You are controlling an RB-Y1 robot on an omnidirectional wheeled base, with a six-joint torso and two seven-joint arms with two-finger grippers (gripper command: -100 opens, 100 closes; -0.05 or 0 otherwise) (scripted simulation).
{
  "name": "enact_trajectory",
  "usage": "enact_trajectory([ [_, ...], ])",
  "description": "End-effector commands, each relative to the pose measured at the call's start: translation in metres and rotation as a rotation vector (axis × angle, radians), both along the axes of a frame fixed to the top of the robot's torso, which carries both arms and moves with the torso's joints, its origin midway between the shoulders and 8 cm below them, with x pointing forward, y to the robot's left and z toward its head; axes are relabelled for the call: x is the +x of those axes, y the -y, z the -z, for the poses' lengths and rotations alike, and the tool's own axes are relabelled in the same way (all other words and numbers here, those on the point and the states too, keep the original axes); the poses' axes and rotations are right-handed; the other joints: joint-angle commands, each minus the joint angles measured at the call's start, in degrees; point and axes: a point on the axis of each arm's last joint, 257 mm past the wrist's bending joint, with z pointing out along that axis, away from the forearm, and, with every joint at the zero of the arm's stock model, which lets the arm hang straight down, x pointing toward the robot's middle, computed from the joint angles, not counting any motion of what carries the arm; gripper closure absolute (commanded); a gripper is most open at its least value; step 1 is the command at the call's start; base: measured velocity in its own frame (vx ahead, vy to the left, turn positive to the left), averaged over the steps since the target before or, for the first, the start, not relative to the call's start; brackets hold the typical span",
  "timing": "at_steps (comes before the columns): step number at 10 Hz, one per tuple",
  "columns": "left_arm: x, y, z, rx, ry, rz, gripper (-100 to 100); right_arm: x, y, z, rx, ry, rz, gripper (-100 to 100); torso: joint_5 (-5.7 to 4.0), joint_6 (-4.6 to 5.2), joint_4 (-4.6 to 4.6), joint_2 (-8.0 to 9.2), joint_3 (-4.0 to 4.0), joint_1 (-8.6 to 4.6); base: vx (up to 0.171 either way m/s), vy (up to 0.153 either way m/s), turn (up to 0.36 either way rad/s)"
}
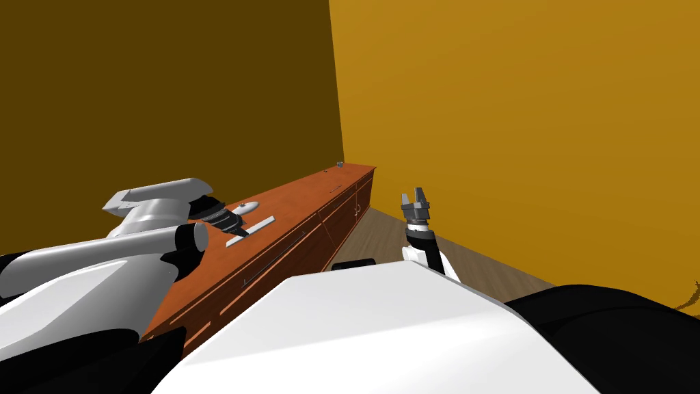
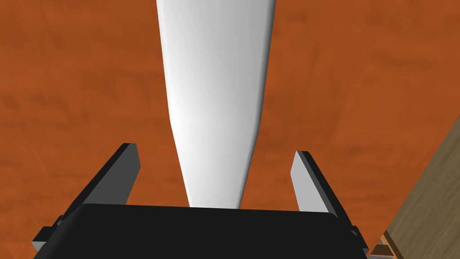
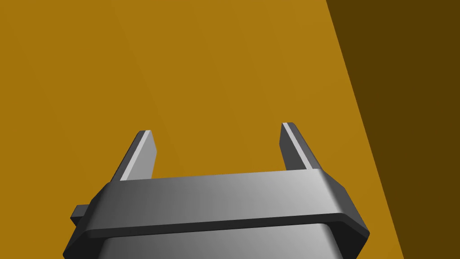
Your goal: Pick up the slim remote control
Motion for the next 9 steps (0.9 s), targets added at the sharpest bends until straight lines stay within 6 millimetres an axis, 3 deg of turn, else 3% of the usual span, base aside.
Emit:
enact_trajectory([
  [1,0.0,0.005,0.005,-0.019,-0.011,-0.002,-100,0.0,0.0,0.0,0.0,0.0,0.0,0,0.0,0.0,0.0,0.0,0.0,0.0,0.033,0.019,-0.008],
  [2,-0.001,0.004,0.003,-0.016,-0.01,-0.003,-100,0.0,0.0,0.0,0.0,0.0,0.0,0,-0.01,0.0,0.01,0.04,0.02,-0.04,0.011,0.006,-0.001],
  [3,-0.001,0.004,0.004,-0.016,-0.01,-0.002,0,0.0,0.0,0.0,0.0,0.0,0.0,0,-0.02,-0.01,0.03,0.12,0.07,-0.08,0.0,0.0,0.0],
  [4,0.003,0.007,0.017,-0.015,-0.009,0.002,-100,0.0,0.0,0.0,0.0,0.0,0.0,0,-0.03,-0.01,0.05,0.17,0.1,-0.11,-0.004,0.004,0.022],
  [8,0.005,0.008,0.024,-0.017,-0.009,0.003,-100,0.0,0.0,0.0,0.0,0.0,0.0,0,-0.04,-0.01,0.06,0.23,0.13,-0.12,-0.003,0.0,0.005],
  [9,0.005,0.008,0.024,-0.015,-0.008,0.004,100,0.0,0.0,0.0,0.0,0.0,0.0,0,-0.04,-0.01,0.06,0.22,0.13,-0.12,0.0,0.0,0.0],
])
